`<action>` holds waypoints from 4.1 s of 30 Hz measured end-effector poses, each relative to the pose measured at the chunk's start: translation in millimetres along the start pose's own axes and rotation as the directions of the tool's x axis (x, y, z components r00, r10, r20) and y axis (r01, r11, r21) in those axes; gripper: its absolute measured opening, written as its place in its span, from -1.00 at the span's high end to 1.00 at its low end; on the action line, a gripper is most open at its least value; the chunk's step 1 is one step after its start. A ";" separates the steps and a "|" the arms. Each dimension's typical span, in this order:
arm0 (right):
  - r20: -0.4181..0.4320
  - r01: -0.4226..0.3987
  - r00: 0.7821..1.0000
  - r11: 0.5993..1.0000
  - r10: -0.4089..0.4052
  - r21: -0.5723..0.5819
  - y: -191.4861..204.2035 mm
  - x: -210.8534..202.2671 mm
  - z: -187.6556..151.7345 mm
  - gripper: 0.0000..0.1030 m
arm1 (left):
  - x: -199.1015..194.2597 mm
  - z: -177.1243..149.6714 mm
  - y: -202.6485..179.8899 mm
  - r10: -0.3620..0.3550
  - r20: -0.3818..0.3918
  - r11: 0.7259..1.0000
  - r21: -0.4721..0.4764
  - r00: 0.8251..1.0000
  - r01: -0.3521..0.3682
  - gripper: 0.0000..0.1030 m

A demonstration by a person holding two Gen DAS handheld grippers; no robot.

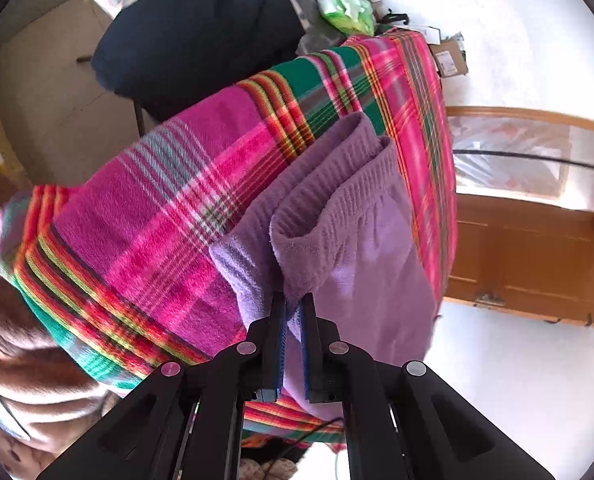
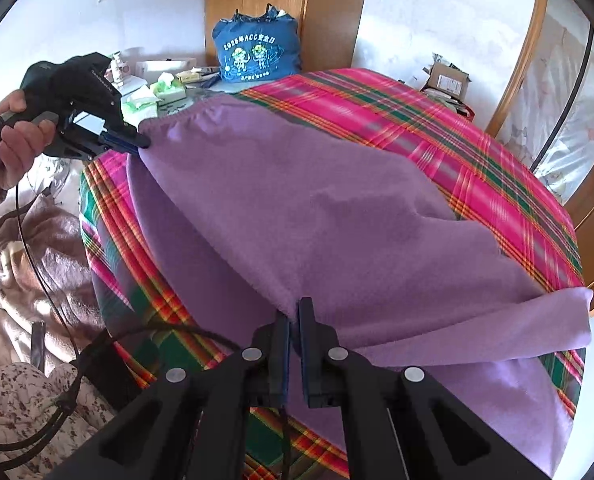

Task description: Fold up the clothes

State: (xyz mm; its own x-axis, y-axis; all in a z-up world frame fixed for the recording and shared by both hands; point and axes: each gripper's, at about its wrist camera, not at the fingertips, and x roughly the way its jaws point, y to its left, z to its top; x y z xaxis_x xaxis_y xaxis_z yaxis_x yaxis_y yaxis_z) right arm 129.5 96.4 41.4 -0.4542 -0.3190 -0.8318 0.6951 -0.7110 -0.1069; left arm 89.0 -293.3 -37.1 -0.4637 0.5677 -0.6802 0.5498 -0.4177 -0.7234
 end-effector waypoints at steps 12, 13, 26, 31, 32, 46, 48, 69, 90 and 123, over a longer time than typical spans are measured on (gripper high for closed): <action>-0.004 0.018 1.000 1.000 -0.018 -0.010 8.5 -3.1 -2.8 0.90 | -5.4 0.2 -3.0 0.033 0.011 0.999 0.023 0.999 -0.034 0.87; 0.002 0.023 1.000 1.000 -0.023 -0.011 9.6 -6.1 -2.3 0.90 | -6.2 0.1 -3.9 0.040 0.012 0.999 0.028 0.999 -0.040 0.87; -0.050 0.057 0.997 0.998 -0.057 -0.003 26.2 11.0 -20.3 0.87 | -11.9 -3.2 12.8 0.071 0.009 0.997 0.030 0.997 -0.071 0.91; -0.067 0.048 0.997 0.999 -0.049 -0.015 31.1 14.3 -21.1 0.71 | -16.6 -6.9 12.0 0.016 0.002 0.999 0.039 1.000 -0.016 0.92; -0.069 0.050 0.996 0.999 -0.051 -0.021 32.3 14.6 -20.8 0.68 | -17.8 -7.8 10.8 0.000 -0.001 0.999 0.042 1.000 0.000 0.90; -0.076 0.002 0.997 0.999 -0.005 -0.036 37.1 17.8 -14.5 0.66 | 0.2 -0.1 6.7 0.002 0.004 1.000 0.008 1.000 -0.002 0.60; -0.073 -0.010 0.997 0.999 0.007 -0.032 35.4 18.6 -13.6 0.66 | 2.1 1.1 7.2 0.002 0.009 1.000 -0.004 1.000 -0.002 0.67; -0.051 -0.056 0.997 0.998 0.055 -0.028 29.3 10.4 -11.3 0.86 | -36.0 -17.1 28.5 -0.029 0.121 1.000 -0.006 0.992 0.030 0.95; 0.139 -0.243 0.968 0.926 0.210 0.291 -30.8 -17.5 6.3 0.69 | -31.5 29.3 -65.6 0.014 0.217 0.975 0.212 0.976 -0.061 0.30; 0.192 -0.329 0.944 0.808 0.269 0.489 -77.2 34.0 20.4 0.68 | 66.6 106.9 -85.2 0.057 -0.128 0.996 0.074 0.990 -0.048 0.56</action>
State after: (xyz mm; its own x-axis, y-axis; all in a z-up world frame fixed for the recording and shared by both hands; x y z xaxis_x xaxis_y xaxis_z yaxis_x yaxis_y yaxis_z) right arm 49.0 127.7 32.5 -0.3486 -0.6125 -0.7095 0.4385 -0.7756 0.4540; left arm -63.0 -295.6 -33.5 -0.3385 0.6292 -0.6996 0.5182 -0.4959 -0.6968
